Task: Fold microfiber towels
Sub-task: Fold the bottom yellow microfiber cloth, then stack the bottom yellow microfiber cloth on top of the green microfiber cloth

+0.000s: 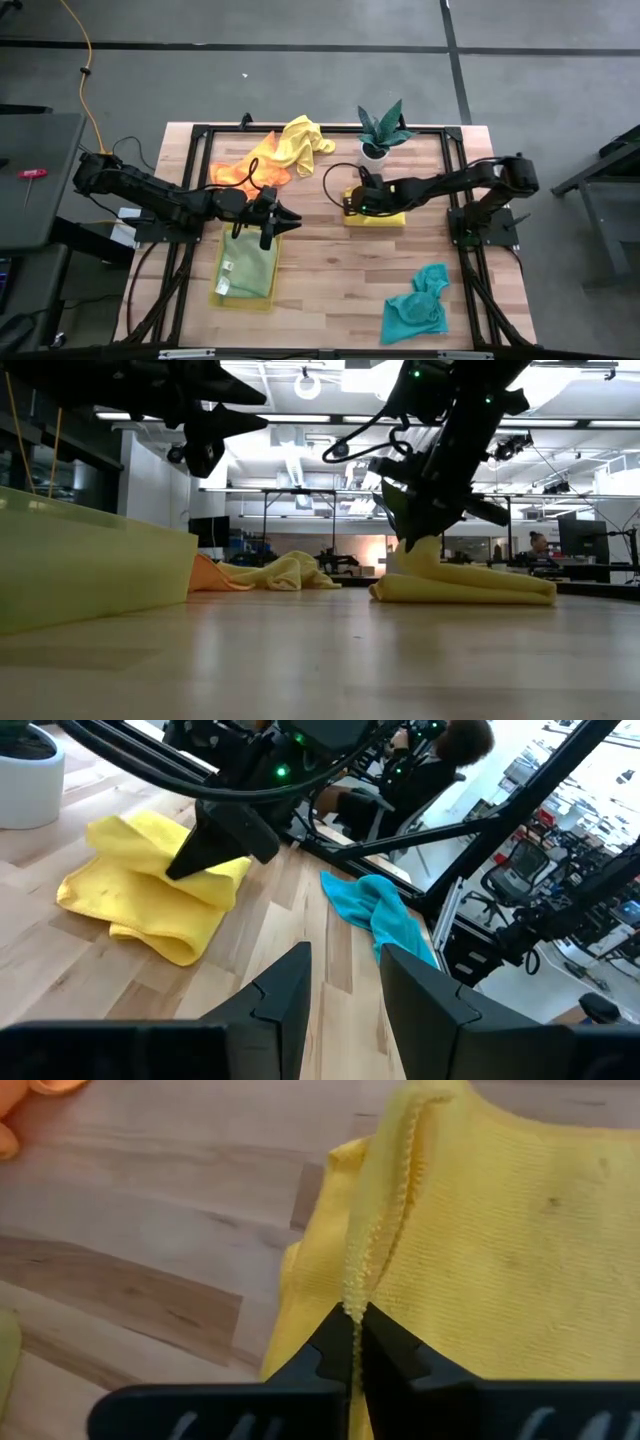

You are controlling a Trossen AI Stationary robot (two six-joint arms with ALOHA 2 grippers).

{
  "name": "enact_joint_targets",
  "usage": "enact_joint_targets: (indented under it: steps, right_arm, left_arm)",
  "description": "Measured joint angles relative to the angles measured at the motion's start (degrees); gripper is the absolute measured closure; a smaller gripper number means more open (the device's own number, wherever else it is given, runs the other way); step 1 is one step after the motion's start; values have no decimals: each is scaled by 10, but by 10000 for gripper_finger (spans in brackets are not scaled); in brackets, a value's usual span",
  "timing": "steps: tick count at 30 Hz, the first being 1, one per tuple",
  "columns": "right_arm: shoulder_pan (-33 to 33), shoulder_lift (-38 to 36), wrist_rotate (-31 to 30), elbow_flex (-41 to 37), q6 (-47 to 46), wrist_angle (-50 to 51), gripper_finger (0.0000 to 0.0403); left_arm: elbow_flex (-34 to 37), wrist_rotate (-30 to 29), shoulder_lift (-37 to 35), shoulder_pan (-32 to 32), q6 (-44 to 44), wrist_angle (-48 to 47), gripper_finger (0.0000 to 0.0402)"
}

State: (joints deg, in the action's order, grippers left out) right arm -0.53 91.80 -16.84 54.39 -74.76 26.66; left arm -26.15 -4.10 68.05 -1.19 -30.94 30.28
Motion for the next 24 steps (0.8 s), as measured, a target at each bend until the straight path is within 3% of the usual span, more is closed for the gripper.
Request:
enact_joint_targets:
  steps: [7,13,19,24]
  right_arm:
    - [-9,-3,23,0,18,-53,290]
    - [-22,-25,26,25,112,-52,194]
    - [-32,-104,15,50,172,61,171]
    - [-20,-172,-27,51,128,260,171]
  left_arm:
    - [0,0,0,0,0,0,289]
    - [0,0,0,0,-3,-1,289]
    - [0,0,0,0,-4,-3,289]
    - [0,0,0,0,-4,-1,289]
